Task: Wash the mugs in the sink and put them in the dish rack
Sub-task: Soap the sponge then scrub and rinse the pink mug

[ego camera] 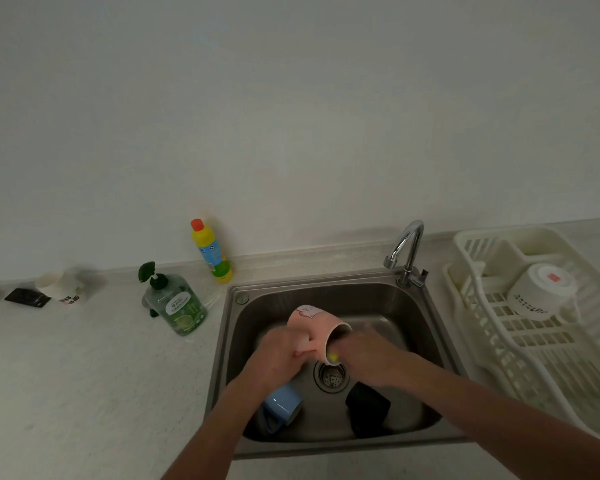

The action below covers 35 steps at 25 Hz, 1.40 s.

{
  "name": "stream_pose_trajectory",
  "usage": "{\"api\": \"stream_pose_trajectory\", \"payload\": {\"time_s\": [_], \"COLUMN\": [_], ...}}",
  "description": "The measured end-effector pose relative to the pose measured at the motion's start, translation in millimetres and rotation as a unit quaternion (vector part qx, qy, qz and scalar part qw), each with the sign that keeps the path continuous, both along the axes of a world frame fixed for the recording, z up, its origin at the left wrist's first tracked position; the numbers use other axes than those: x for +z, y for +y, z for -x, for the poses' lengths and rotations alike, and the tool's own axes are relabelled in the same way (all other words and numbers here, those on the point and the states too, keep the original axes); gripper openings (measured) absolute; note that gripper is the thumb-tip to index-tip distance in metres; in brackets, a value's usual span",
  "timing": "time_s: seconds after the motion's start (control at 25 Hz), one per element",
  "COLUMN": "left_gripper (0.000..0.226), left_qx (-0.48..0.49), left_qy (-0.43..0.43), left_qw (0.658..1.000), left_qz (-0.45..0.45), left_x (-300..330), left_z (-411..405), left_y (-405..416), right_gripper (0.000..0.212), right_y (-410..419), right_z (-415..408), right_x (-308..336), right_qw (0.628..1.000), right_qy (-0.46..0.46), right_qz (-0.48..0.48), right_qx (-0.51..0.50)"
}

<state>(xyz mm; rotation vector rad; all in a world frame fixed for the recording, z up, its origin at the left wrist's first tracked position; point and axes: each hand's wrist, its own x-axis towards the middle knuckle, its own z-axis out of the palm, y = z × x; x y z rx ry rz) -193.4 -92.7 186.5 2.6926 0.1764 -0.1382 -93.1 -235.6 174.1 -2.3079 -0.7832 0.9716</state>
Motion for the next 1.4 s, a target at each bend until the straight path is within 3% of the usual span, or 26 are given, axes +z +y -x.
{"api": "stream_pose_trajectory", "payload": {"time_s": [0.08, 0.16, 0.24, 0.36, 0.48, 0.6, 0.64, 0.76, 0.84, 0.92, 1.0, 1.04, 1.12, 1.2, 1.28, 1.36, 1.4], "left_gripper": [0.028, 0.029, 0.025, 0.018, 0.024, 0.027, 0.027, 0.026, 0.024, 0.025, 0.024, 0.022, 0.019, 0.02, 0.022, 0.023, 0.022], "left_qx": [-0.014, -0.015, -0.024, -0.023, -0.024, -0.031, -0.037, -0.06, -0.064, -0.066, -0.047, -0.035, -0.027, -0.032, -0.038, -0.046, -0.044], "left_qy": [0.0, -0.019, -0.033, -0.037, -0.044, -0.012, -0.01, -0.037, -0.035, -0.039, -0.05, -0.049, -0.039, -0.033, -0.039, -0.048, -0.049], "left_qw": [1.0, 1.0, 0.999, 0.999, 0.999, 0.999, 0.998, 0.996, 0.997, 0.996, 0.997, 0.998, 0.999, 0.998, 0.998, 0.997, 0.998], "left_qz": [-0.015, -0.02, -0.029, -0.005, 0.004, -0.033, -0.039, -0.052, -0.039, -0.038, -0.03, -0.021, -0.022, -0.032, -0.032, -0.032, -0.023], "left_x": [1, 0, 0, 3, 7, 5, 4, -1, -2, -4, -2, 0, 1, 2, 1, 1, 1], "left_z": [0, 0, -1, -2, -5, -5, -5, -8, -8, -5, -4, -4, -4, -5, -8, -10, -11], "left_y": [-10, -16, -17, -15, -3, -7, -13, -27, -26, -22, -12, -6, 1, -3, -11, -14, -11], "right_gripper": [0.096, 0.095, 0.083, 0.042, 0.036, 0.061, 0.063, 0.08, 0.062, 0.035, 0.023, 0.024, 0.045, 0.059, 0.077, 0.091, 0.085], "right_y": [11, 15, 7, -14, -48, -44, -30, -4, -11, -31, -30, -29, -14, -8, 6, 14, 10], "right_z": [1, 0, 3, 11, 5, 7, 9, 4, 7, 15, 0, -1, -3, -3, -9, -6, -5], "right_x": [-15, -14, -7, 15, 9, 7, 6, 11, 17, 9, -18, -15, -24, -34, -33, -10, -11], "right_qw": [0.999, 0.998, 0.999, 0.982, 0.985, 0.951, 0.962, 0.996, 0.993, 0.961, 0.929, 0.945, 0.981, 0.999, 0.991, 0.995, 0.986], "right_qy": [0.021, -0.031, -0.005, 0.053, -0.128, -0.236, -0.219, -0.035, 0.052, 0.2, 0.256, 0.208, 0.12, -0.029, -0.126, -0.083, -0.119], "right_qz": [-0.023, -0.054, -0.05, -0.18, -0.065, 0.04, 0.027, -0.02, -0.097, -0.175, -0.216, -0.181, -0.065, 0.0, 0.009, 0.001, -0.054], "right_qx": [0.009, 0.005, 0.005, 0.015, 0.091, 0.196, 0.161, 0.076, -0.033, -0.082, -0.158, -0.177, -0.135, 0.022, 0.048, 0.05, 0.105]}}
